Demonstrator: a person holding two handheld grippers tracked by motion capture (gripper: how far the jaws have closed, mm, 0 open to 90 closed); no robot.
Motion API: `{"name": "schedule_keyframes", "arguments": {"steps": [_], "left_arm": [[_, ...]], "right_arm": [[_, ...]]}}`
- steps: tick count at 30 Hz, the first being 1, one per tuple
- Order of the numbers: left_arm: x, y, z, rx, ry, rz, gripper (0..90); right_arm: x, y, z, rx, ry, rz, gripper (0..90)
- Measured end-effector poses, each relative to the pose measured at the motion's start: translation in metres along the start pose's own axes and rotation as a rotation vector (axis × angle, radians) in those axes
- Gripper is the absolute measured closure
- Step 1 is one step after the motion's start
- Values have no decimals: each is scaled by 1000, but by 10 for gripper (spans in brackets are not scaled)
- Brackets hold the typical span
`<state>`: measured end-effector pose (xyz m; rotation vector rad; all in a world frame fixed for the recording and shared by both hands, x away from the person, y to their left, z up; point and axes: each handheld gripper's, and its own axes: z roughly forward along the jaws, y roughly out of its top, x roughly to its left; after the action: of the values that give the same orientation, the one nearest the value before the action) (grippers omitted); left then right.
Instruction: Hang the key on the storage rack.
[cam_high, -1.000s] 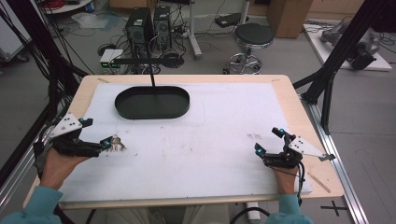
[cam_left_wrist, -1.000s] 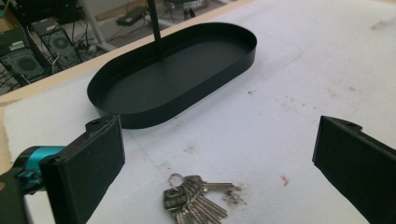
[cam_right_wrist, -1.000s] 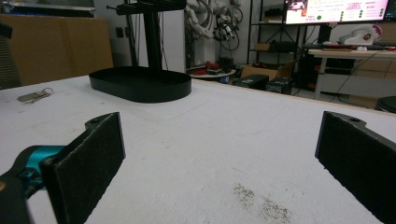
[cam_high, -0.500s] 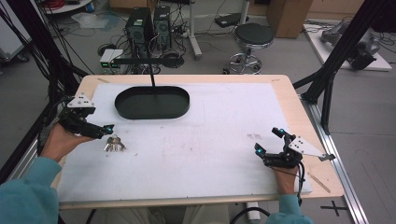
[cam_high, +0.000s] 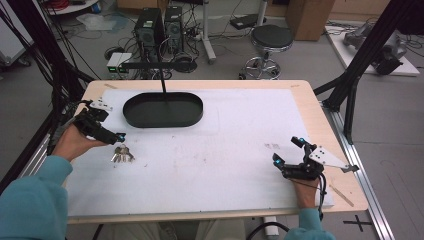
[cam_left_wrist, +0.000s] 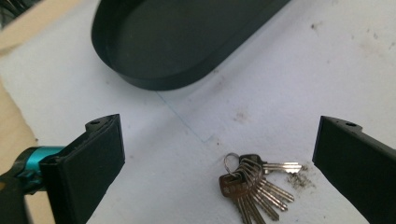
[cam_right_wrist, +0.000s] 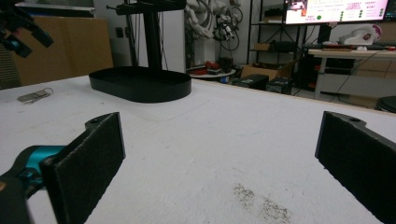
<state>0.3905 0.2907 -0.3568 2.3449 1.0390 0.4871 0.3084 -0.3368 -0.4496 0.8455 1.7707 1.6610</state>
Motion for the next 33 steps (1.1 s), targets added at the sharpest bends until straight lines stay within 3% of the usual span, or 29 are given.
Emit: {"name": "schedule_keyframes", "arguments": {"steps": [16,20,28,31,33], "left_arm": [[-3,-1,22,121,-46,-8,27],[-2,-4,31,151,-66,-40,28],[-3,-9,41,206,-79,-54,28],[-3,-9,41,202,-93,-56,121],[-3,-8,41,204,-95,-55,122]], "right_arm": [[0,0,0,-3,0,8,6],[0,0,0,-6,1,4,6],[0,0,0,-6,1,2,6],[0,0,0,-5,0,4,6],[0,0,0,-5,1,5,6]]}}
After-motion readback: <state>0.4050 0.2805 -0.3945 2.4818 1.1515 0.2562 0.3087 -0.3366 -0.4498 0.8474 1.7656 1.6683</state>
